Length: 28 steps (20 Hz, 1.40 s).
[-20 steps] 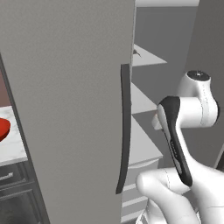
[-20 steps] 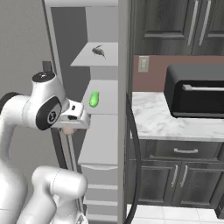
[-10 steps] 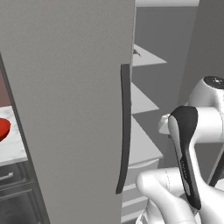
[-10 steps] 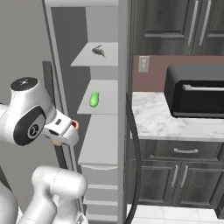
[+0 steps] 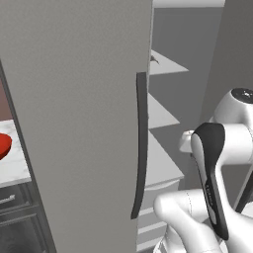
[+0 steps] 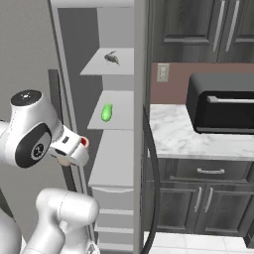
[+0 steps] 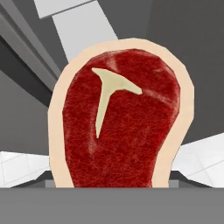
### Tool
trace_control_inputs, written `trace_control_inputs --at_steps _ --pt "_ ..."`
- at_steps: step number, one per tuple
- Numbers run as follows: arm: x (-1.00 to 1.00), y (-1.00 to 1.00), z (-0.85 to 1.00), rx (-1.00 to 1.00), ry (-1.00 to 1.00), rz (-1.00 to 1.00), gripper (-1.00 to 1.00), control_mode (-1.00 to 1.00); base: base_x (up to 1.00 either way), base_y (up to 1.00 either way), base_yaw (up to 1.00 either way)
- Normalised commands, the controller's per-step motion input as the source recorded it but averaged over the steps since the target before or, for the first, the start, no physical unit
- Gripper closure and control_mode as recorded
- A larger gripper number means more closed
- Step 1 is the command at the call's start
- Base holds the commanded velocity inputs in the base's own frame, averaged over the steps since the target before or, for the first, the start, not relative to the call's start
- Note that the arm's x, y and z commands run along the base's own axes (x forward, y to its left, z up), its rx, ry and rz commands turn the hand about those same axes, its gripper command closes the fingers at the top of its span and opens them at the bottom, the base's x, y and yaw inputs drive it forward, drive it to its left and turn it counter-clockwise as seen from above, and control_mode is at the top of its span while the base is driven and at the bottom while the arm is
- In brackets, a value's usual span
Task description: Take the fish, corn, and steak from the freezer and place them in the bowl on the counter.
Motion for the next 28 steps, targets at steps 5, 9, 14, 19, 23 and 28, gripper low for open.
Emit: trace_control_inputs --at_steps 5,9,14,19,23,28 --pt "-0.09 0.00 0.00 0.00 0.00 0.00 1.00 -1.00 0.00 0.00 0.00" --pt "-0.17 0.04 0.00 0.00 0.00 0.00 1.00 1.00 -0.23 0.08 0.00" --pt "0.00 0.00 0.00 0.00 0.00 0.00 1.00 1.00 -0.56 0.55 0.01" --pt "0.00 0.00 0.00 0.00 0.00 0.00 1.00 1.00 -0.37 0.91 0.11" --pt "0.00 0.00 0.00 0.00 0.00 0.00 1.00 1.00 -0.19 1.00 0.19" --pt "0.00 0.00 0.00 0.00 0.00 0.00 1.00 1.00 -0.16 1.00 0.15"
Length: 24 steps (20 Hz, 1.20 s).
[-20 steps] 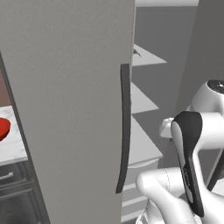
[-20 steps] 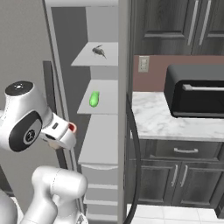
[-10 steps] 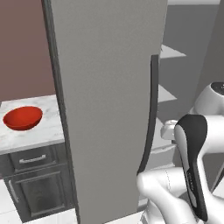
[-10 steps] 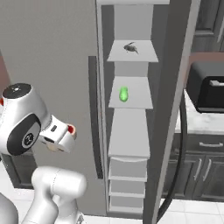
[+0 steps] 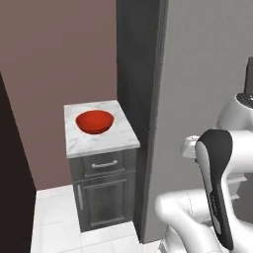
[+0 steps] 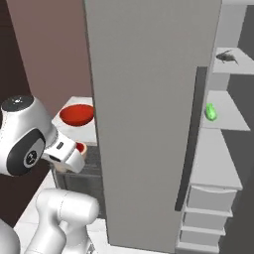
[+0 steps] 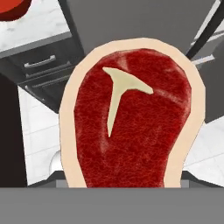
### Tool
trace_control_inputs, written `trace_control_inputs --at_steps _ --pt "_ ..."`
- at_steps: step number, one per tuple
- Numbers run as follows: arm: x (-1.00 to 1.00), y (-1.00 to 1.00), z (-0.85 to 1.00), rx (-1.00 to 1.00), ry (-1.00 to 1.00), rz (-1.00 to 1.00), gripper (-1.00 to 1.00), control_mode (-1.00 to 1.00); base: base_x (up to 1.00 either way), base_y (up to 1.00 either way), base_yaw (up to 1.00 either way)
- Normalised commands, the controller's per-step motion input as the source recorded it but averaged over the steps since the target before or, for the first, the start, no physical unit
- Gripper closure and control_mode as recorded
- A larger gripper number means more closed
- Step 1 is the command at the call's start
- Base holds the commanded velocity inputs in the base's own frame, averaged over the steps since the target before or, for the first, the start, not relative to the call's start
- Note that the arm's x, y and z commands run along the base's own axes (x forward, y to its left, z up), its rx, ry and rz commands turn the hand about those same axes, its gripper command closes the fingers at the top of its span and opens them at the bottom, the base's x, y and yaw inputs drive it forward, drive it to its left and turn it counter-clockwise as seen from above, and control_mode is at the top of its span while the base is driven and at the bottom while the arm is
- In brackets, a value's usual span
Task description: Take the fish, corn, and steak from the freezer and place them in the bowl on the counter.
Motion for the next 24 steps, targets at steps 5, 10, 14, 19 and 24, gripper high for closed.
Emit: trace_control_inputs --at_steps 5,10,14,19,24 --pt "0.00 0.00 0.00 0.00 0.00 0.00 1.00 1.00 -0.03 1.00 0.03" --pt "0.00 0.00 0.00 0.00 0.00 0.00 1.00 1.00 0.00 1.00 -0.03" --pt "0.00 0.00 0.00 0.00 0.00 0.00 1.00 1.00 0.06 0.88 -0.10" --pt "0.00 0.00 0.00 0.00 0.00 0.00 1.00 1.00 0.64 0.44 -0.34" --pt "0.00 0.00 0.00 0.00 0.00 0.00 1.00 1.00 0.68 0.07 -0.53"
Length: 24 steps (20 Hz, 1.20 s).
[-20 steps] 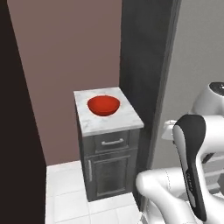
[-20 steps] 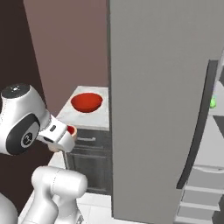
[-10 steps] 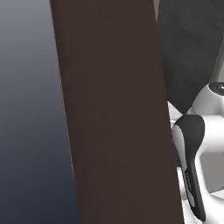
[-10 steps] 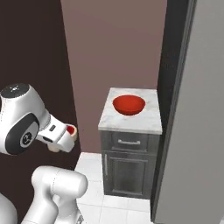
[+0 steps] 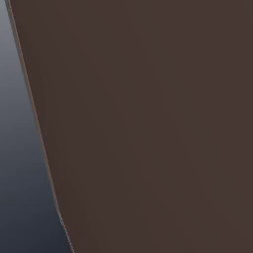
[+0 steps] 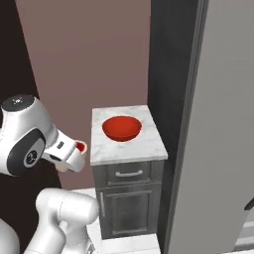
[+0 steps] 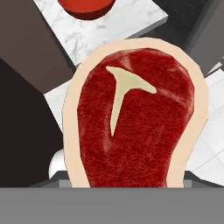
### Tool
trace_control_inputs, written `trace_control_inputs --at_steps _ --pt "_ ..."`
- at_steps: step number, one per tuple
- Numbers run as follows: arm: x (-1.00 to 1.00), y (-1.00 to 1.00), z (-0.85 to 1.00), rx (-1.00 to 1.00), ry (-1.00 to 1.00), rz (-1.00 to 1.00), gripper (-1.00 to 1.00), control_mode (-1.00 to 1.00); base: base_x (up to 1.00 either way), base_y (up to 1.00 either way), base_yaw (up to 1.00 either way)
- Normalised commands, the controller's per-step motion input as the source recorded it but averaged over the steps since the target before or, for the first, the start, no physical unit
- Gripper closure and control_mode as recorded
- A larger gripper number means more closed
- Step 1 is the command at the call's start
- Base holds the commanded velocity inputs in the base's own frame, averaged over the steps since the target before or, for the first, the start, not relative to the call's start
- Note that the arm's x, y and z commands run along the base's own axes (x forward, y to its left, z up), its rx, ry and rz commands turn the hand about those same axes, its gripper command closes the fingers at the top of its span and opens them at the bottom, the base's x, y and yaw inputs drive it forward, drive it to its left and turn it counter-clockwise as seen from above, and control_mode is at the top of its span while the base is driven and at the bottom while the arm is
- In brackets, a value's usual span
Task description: Take the fish, corn, and steak from the freezer and place them in the bowl on the counter.
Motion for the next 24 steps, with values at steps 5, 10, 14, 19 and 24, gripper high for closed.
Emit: trace_control_inputs --at_steps 5,10,14,19,24 --pt "0.00 0.00 0.00 0.00 0.00 0.00 1.00 1.00 0.46 0.19 -0.32" --pt "0.00 0.00 0.00 0.00 0.00 0.00 1.00 1.00 0.35 0.18 -0.07" --pt "0.00 0.00 0.00 0.00 0.00 0.00 1.00 1.00 0.24 0.00 0.00" --pt "0.00 0.00 0.00 0.00 0.00 0.00 1.00 1.00 0.35 0.00 0.01" --pt "0.00 0.00 0.00 0.00 0.00 0.00 1.00 1.00 0.37 0.00 0.05"
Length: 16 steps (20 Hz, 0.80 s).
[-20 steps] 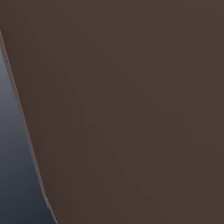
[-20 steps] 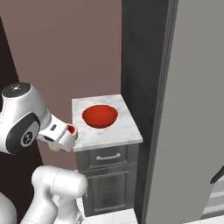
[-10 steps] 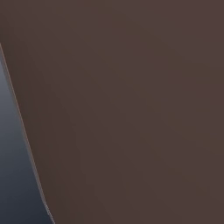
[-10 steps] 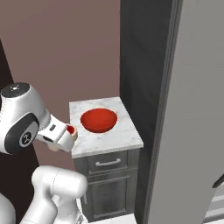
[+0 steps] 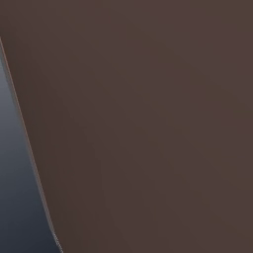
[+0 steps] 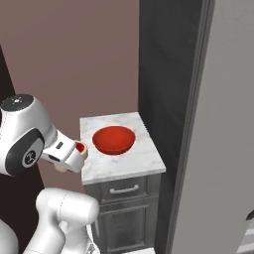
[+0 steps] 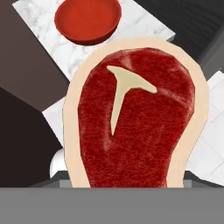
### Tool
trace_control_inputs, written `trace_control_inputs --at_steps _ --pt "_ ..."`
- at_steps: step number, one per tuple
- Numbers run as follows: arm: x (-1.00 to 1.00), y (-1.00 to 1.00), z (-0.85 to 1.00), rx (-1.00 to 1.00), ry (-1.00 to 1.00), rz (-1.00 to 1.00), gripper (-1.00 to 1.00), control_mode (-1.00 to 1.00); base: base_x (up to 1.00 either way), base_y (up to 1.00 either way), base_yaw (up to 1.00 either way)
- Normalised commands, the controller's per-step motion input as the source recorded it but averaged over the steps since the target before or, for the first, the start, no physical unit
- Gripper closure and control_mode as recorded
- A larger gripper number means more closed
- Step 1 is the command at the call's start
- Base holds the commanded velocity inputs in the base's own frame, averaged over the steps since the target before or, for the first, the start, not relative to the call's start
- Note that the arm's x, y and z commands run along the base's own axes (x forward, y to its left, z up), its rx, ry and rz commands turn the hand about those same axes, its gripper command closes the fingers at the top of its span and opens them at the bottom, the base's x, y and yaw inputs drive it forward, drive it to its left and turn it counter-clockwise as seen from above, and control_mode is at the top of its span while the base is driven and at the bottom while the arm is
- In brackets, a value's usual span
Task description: Take the fish, corn, and steak from the freezer and place them in the bowl on the counter.
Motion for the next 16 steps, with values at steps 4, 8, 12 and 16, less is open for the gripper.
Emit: trace_control_inputs --at_steps 4,8,12,16 --pt "0.00 0.00 0.00 0.00 0.00 0.00 1.00 1.00 0.28 0.00 0.04" --pt "0.00 0.00 0.00 0.00 0.00 0.00 1.00 1.00 0.09 0.00 0.00" --pt "0.00 0.00 0.00 0.00 0.00 0.00 1.00 1.00 0.00 0.00 0.00" --pt "0.00 0.00 0.00 0.00 0.00 0.00 1.00 1.00 0.00 0.00 0.00"
